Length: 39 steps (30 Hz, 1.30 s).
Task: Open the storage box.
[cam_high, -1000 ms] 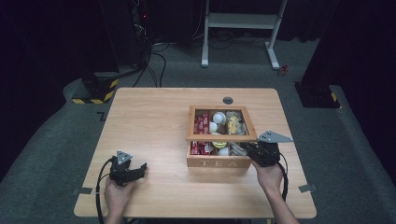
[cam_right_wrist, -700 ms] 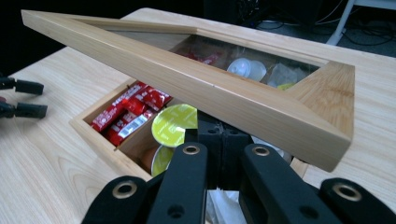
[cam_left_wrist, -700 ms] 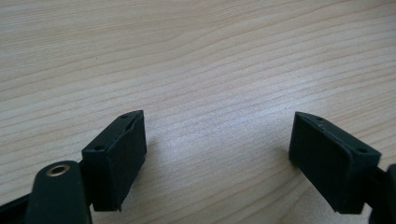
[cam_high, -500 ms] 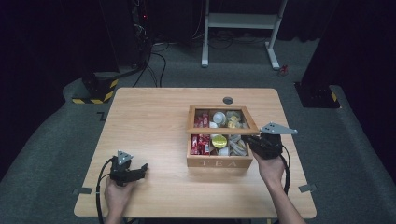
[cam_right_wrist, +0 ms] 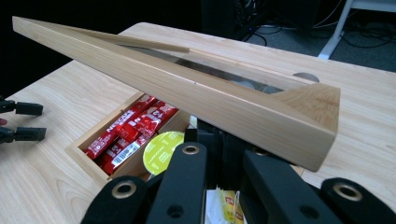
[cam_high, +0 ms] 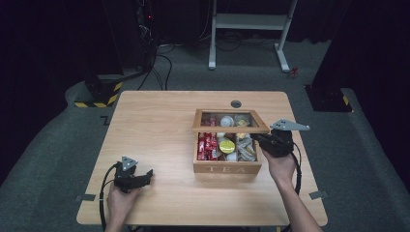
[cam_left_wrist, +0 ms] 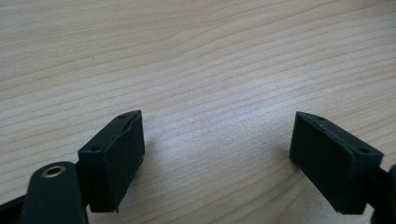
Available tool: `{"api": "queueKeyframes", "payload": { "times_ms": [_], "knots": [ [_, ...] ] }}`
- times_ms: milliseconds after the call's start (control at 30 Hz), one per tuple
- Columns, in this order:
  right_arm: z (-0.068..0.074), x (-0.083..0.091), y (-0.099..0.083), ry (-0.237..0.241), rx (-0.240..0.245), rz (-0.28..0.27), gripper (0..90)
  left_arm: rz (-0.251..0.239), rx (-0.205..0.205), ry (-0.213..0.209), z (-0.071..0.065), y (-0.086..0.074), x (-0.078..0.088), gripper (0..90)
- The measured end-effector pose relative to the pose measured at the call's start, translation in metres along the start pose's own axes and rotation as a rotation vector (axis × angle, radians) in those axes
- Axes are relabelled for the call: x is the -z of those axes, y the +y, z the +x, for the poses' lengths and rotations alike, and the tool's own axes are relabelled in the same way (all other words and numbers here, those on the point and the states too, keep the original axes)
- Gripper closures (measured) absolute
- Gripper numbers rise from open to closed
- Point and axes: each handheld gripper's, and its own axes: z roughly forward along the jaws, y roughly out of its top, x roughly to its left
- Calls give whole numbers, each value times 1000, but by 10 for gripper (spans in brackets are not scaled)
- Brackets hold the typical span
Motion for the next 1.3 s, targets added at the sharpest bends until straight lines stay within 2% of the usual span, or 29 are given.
{"api": "queueKeyframes", "payload": {
  "times_ms": [100, 367, 467, 500, 567, 600, 833, 933, 1133, 1200, 1233, 1300],
  "knots": [
    [-1, 0, 4, 1, -14, -6, 891, 4, -6, -4, 0, 0, 0, 169],
    [-3, -1, 12, 1, -12, -12, 887, 11, -10, -8, -1, 1, 1, 187],
    [-4, -1, 14, 1, -16, -15, 886, 8, -3, -28, -3, 2, 1, 210],
    [-4, -1, 15, 1, -21, -13, 885, 15, -18, -31, -3, 3, 1, 217],
    [-4, -1, 16, 1, -16, -14, 885, 14, -18, -37, -6, 4, 0, 225],
    [-4, -1, 16, 1, -17, -13, 885, 18, -28, -43, -6, 4, 1, 228],
    [-5, -1, 17, 3, -23, -16, 885, -7, -4, -92, -12, 10, 2, 241],
    [-5, -1, 17, 4, -21, -14, 885, -33, -4, -125, -18, 16, 5, 245],
    [-5, -1, 18, 3, -23, -15, 885, -61, 1, -165, -26, 24, 6, 270],
    [-5, -1, 18, 4, -24, -14, 885, -69, -7, -176, -29, 28, 4, 272],
    [-5, -1, 18, 4, -23, -13, 884, -69, -7, -197, -32, 31, 3, 276],
    [-6, -2, 18, 5, -21, -14, 885, -57, -20, -206, -35, 34, 2, 277]
  ]
}}
